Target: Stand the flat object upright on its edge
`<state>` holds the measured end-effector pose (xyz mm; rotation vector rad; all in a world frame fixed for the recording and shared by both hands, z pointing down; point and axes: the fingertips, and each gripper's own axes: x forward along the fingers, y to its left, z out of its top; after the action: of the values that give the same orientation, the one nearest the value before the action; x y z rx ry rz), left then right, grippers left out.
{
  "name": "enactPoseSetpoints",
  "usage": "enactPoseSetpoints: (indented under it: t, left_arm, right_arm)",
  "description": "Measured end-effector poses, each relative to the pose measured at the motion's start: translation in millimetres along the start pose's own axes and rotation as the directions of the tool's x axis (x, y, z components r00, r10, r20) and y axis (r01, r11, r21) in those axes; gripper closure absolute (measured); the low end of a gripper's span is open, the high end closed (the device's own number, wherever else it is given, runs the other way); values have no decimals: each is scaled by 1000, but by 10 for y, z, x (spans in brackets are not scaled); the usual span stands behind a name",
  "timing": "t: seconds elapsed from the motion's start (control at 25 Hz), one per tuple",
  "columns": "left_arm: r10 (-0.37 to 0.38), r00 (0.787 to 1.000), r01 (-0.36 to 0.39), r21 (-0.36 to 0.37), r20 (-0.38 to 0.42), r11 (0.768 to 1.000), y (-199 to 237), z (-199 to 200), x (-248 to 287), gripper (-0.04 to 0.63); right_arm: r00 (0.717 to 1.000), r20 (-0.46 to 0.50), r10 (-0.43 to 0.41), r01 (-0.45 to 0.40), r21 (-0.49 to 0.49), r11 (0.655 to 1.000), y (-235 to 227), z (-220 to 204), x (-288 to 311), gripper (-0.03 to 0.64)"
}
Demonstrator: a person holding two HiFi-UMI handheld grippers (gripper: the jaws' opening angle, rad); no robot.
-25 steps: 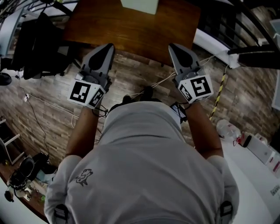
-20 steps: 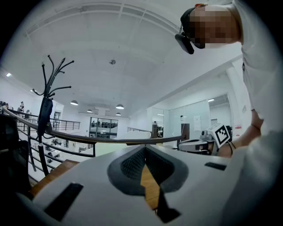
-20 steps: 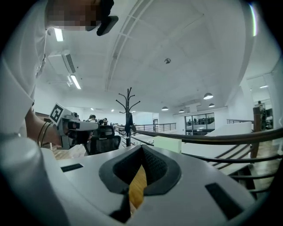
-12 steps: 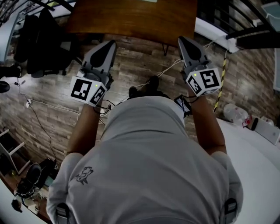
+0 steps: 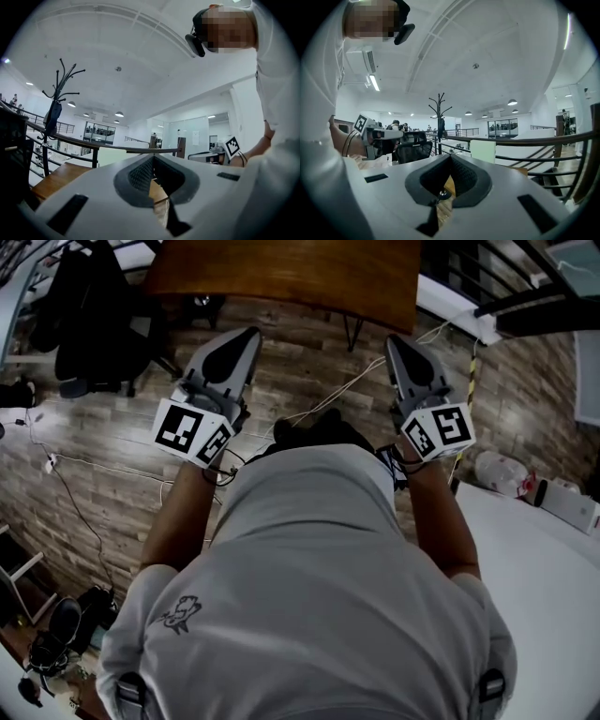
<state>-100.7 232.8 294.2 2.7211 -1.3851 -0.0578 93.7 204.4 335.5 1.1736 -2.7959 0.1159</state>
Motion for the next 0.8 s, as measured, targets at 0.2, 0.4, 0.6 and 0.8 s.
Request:
enactPoseSetpoints:
  t: [0.2, 0.4, 0.6, 0.8]
  left_arm:
    - [13, 1000, -13, -18, 23, 1000, -27, 9, -89, 583]
    - [29, 999, -29, -9, 29, 1000, -176, 53, -25, 581]
    - [43, 999, -43, -3, 24, 999, -513, 35, 94, 581]
    - [56, 998, -56, -6, 27, 998, -973, 0, 177, 581]
  right_arm:
    - [1000, -12, 3, -3, -2, 1000, 49, -14, -141, 584]
    - [1000, -8, 21, -21, -3, 1000, -25, -5, -311, 584]
    - [999, -10, 50, -50, 1, 999, -144, -56, -591, 584]
    - [997, -16, 73, -73, -3, 997, -276, -141, -999, 584]
